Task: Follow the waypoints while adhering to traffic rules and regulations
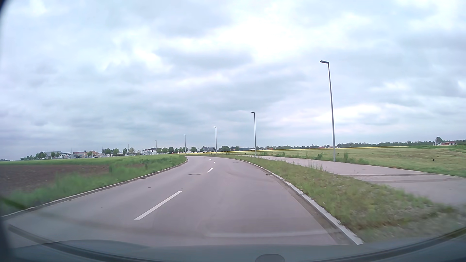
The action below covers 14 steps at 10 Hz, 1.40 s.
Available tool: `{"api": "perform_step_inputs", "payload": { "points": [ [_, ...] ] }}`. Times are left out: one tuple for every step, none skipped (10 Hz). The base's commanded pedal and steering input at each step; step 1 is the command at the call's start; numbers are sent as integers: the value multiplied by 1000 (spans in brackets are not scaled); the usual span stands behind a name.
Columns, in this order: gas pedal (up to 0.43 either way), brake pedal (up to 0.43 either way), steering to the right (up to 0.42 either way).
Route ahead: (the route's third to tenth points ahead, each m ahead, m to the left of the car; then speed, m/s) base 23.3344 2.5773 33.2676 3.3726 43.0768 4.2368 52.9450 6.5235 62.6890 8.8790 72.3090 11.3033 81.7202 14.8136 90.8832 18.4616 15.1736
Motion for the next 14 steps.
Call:
{"api": "perform_step_inputs", "payload": {
  "points": [
    [177, 0, -16],
    [177, 0, -16],
    [177, 0, -16],
    [177, 0, -16],
    [177, 0, -16],
    [177, 0, -16],
    [177, 0, -16],
    [177, 0, -16],
    [177, 0, -16],
    [177, 0, -19],
    [177, 0, -24],
    [169, 0, -28],
    [169, 0, -29],
    [157, 0, -29]
  ]
}}
